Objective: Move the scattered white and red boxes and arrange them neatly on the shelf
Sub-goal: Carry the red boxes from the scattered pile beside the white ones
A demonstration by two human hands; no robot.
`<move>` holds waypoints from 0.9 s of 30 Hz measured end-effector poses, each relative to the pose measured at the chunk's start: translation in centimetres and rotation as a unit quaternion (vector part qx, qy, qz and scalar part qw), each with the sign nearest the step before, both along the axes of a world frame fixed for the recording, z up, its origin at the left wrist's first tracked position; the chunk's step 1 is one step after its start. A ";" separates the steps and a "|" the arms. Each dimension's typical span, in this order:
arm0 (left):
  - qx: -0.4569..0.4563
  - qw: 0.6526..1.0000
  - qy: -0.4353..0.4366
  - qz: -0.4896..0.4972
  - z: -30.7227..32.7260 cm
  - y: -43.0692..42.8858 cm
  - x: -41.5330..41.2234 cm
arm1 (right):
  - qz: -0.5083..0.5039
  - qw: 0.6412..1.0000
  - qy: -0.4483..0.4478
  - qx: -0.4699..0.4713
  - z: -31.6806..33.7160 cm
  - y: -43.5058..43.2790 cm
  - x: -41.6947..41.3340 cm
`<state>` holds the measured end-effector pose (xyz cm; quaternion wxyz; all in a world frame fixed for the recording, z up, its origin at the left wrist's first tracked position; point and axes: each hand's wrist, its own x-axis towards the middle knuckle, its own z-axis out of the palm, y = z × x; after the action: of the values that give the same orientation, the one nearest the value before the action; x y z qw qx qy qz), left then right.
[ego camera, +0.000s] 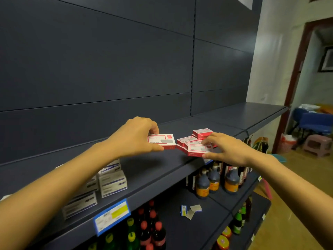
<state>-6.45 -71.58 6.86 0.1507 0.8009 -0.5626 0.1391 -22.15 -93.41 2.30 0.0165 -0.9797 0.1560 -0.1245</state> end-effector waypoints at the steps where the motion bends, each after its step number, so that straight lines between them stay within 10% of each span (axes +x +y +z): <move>1: 0.008 1.000 -0.005 0.003 0.0 -0.9 0.1 | 0.003 1.000 -0.006 0.000 0.1 -1.0 0.2; 27: 0.029 0.959 0.174 0.220 -5.1 -19.4 0.5 | 0.260 0.963 -0.011 0.073 1.2 -20.9 9.3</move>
<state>-5.96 -91.03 1.80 0.1885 0.9208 -0.3412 0.0110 -12.88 -114.30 3.51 0.1215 -0.9813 -0.0955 -0.1148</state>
